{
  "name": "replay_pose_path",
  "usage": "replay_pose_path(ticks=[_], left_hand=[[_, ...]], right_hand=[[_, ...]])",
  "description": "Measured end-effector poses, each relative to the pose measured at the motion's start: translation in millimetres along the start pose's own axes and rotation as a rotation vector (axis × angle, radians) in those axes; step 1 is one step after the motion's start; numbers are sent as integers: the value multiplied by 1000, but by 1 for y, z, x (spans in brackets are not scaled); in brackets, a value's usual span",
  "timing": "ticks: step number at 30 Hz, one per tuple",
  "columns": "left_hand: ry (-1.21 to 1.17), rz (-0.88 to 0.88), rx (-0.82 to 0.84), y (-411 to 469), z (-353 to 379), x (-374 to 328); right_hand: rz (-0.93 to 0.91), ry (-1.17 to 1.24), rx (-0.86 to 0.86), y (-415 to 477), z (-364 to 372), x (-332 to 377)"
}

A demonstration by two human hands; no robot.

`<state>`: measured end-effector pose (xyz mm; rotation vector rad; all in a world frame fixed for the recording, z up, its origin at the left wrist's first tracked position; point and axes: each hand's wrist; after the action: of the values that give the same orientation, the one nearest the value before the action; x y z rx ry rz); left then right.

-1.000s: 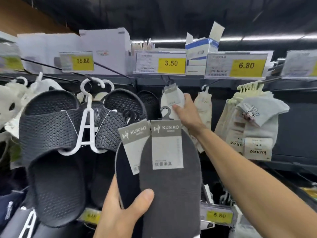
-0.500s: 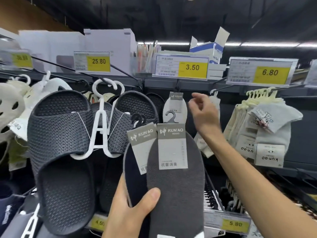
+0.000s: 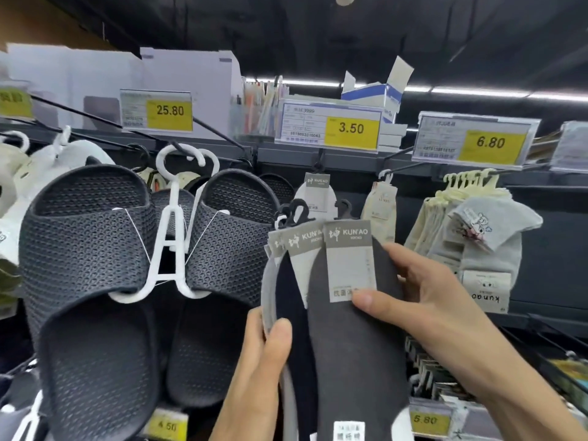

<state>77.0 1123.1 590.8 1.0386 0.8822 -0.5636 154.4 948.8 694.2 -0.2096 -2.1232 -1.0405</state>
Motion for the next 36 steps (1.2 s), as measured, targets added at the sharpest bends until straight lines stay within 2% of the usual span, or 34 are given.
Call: replay_pose_path(ticks=[3,8,12,16,19,21,25,28,31,36], left_hand=[[-30,46,90,5,2,-4],[3,88,34,11,-1,-8],[-7,99,9,8,-1,-11],[41,126,-53,8,1,-16],[60,118,-86,10,1,-14],[73,105,-84,11,2,-14],[152,148,-152,6,-1,-14],[249,214,-277,0,-7,-19],[337,223,-324,-10,-18,-26],[289,297,-188,-23,-32,-17]], right_hand=[[4,-57,-12,-1,1,0],[15,-54,-50,1,4,-3],[8,-77,-154,2,7,-7],[-53,-235,-297,2,17,-7],[-76,-347,-338,1,18,-5],[-31,-258,-302,0,16,-4],[-8,181,-182,3,5,-3],[-30,415,-365,16,-17,-8],[2,264,-510,47,-38,-23],[35,-133,-489,122,-36,-55]])
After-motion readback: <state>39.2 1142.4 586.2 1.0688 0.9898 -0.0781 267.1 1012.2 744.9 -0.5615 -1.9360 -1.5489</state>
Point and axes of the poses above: each hand's wrist, its own y-axis towards the middle knuckle, its own z-axis out of the palm, x = y × z, and after that the axes turned 1 degree about x, right-handed
